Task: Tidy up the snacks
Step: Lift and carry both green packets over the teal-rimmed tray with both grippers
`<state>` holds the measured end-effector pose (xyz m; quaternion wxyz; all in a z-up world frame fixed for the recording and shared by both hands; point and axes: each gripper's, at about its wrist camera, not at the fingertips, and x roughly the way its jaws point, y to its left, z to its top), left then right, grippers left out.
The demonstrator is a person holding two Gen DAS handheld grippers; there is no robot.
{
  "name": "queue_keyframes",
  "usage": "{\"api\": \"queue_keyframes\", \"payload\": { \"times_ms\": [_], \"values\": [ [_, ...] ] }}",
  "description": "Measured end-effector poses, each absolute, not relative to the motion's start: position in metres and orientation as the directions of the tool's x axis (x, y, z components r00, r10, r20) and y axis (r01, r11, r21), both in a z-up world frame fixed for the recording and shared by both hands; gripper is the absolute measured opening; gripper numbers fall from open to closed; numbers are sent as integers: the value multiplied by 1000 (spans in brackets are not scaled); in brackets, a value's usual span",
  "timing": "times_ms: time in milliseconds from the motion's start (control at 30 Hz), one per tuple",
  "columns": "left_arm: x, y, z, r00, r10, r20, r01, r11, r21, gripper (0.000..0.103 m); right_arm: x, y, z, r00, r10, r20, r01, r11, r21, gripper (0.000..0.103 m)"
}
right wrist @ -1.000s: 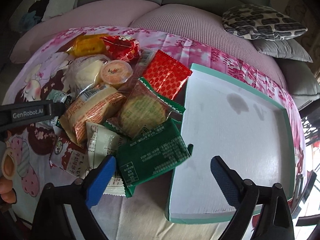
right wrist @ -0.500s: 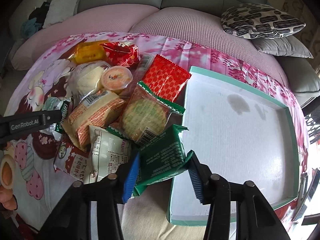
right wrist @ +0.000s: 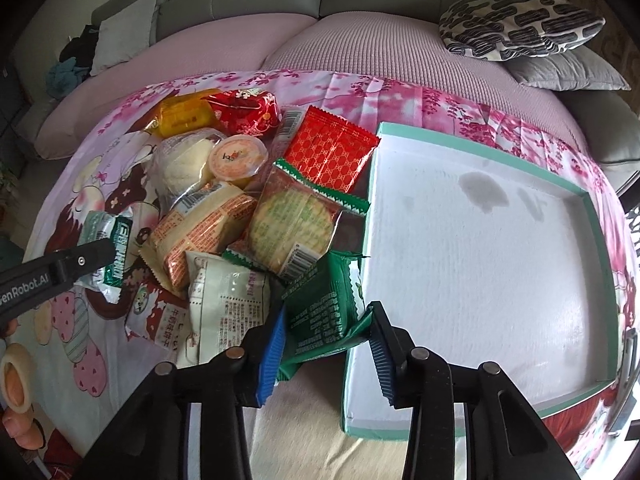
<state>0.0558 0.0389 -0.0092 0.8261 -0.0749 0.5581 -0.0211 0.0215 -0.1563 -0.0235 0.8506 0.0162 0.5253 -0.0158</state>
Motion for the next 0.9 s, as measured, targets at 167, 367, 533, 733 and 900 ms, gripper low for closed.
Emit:
{"api": "queue_keyframes", "payload": {
  "times_ms": [167, 367, 533, 733, 900],
  "values": [
    [53, 30, -9, 367, -141, -920, -22, 987, -160, 51, 17, -157, -22, 448, 14, -894, 41, 998, 36, 42],
    [51, 25, -6, 371, -164, -914, -3, 984, -178, 51, 15, -157, -19, 461, 55, -886, 44, 995, 85, 42],
    [51, 28, -6, 370, -167, -914, -13, 983, -185, 51, 15, -153, -18, 470, -5, -883, 55, 998, 24, 43],
    [51, 30, -6, 371, -170, -913, -18, 982, -190, 51, 14, -160, -10, 502, -69, -862, 90, 996, -27, 43],
    [51, 30, -6, 369, -174, -913, -20, 981, -195, 51, 18, -161, -13, 488, -18, -873, 81, 996, 24, 43]
  ]
}}
